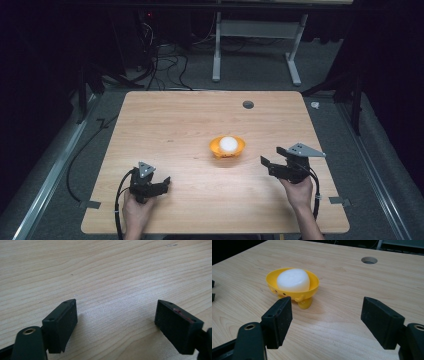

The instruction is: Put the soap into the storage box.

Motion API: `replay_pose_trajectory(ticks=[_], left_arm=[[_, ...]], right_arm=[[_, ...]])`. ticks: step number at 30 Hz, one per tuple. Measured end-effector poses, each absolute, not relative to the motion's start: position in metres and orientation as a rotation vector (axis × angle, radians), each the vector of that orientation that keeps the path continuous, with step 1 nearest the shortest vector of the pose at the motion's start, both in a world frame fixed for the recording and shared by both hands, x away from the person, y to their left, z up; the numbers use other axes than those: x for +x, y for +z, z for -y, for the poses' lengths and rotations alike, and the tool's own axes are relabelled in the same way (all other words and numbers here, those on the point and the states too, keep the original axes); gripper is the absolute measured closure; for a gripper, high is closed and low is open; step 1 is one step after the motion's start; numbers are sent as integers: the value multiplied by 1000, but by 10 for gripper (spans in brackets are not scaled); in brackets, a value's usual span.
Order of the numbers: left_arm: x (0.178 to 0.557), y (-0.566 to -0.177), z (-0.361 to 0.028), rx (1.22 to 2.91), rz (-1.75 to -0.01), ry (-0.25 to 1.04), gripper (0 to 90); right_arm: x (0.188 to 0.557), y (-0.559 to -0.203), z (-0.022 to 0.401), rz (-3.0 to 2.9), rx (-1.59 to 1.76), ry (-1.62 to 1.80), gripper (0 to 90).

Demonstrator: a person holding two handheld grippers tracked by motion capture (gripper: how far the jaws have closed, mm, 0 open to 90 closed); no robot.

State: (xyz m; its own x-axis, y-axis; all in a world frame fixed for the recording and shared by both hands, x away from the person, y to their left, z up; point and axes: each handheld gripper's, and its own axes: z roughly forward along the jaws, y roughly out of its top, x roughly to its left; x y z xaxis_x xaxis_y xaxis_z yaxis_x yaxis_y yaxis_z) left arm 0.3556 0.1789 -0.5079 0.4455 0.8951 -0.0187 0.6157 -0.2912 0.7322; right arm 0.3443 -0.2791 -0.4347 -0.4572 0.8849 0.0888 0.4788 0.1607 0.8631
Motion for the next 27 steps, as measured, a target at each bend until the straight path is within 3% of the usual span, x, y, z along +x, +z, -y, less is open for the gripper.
replay_pose_trajectory(ticks=[27], left_arm=[[356, -508, -179, 2020, -1261, 527, 189]], right_arm=[[339, -456, 263, -2061, 1316, 1184, 287]])
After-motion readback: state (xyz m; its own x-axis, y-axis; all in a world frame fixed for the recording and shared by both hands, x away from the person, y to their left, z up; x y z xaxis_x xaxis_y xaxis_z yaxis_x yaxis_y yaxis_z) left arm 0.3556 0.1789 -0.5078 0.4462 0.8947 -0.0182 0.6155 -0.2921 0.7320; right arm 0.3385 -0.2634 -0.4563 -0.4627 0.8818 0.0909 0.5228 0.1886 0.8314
